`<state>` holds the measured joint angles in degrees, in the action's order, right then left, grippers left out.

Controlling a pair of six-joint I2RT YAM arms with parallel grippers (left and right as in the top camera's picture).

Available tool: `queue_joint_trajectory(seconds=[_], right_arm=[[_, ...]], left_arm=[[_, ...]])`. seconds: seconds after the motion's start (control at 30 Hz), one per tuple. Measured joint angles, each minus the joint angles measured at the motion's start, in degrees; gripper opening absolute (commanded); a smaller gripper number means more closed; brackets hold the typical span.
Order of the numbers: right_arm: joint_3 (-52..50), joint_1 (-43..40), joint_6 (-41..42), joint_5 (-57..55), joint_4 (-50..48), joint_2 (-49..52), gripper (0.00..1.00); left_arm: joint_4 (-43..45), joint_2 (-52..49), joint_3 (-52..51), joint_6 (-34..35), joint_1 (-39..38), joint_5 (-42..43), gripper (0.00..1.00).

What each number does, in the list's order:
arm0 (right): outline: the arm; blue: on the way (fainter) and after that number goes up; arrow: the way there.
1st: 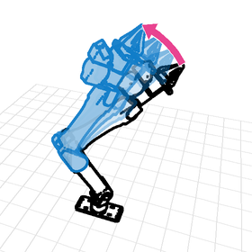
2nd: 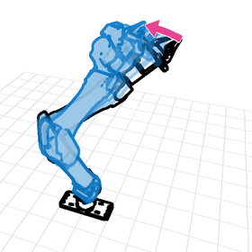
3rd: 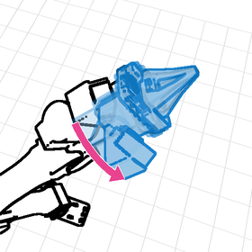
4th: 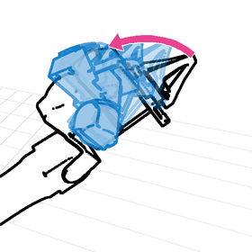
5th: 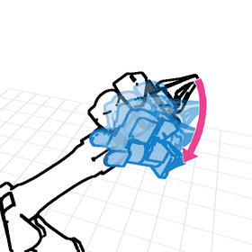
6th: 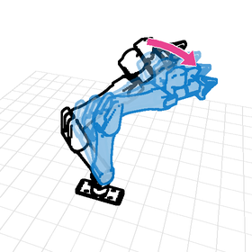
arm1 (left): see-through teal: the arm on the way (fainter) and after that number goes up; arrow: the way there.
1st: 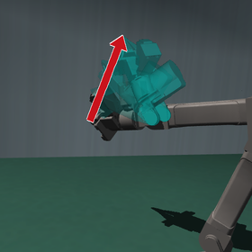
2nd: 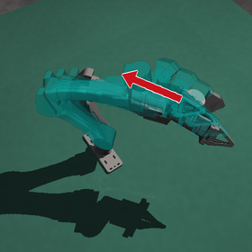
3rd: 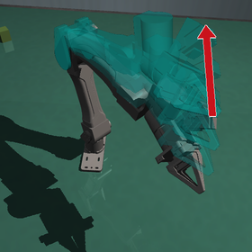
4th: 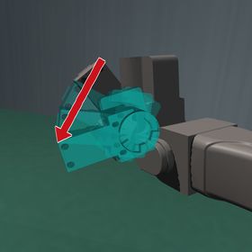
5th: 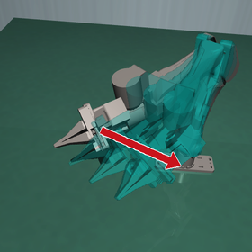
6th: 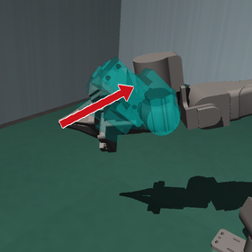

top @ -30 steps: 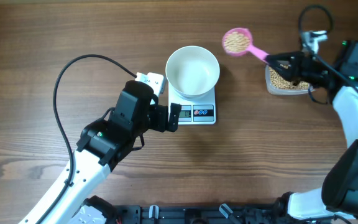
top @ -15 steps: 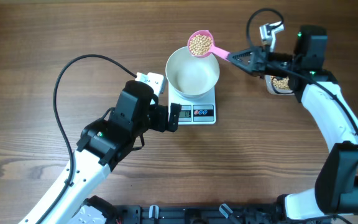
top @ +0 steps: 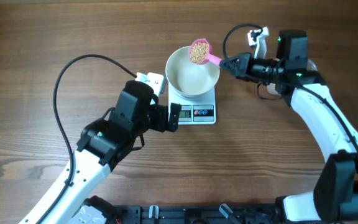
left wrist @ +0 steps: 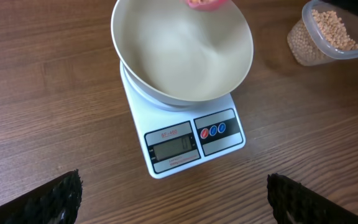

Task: Scoop item into bowl and weigh 150g on scale
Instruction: 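Tilt the scoop with the right gripper to pour soybeans into the bowl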

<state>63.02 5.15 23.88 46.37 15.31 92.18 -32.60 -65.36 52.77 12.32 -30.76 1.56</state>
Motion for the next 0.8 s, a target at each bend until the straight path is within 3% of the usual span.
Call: queue_joint_trajectory(seconds=[0.8], right_arm=[[0.0,13.8,-25.9,-28.1,5.3,-4.6,0.04]], left_arm=[[0.0,0.0,0.0,0.0,0.0,0.0,1.0]])
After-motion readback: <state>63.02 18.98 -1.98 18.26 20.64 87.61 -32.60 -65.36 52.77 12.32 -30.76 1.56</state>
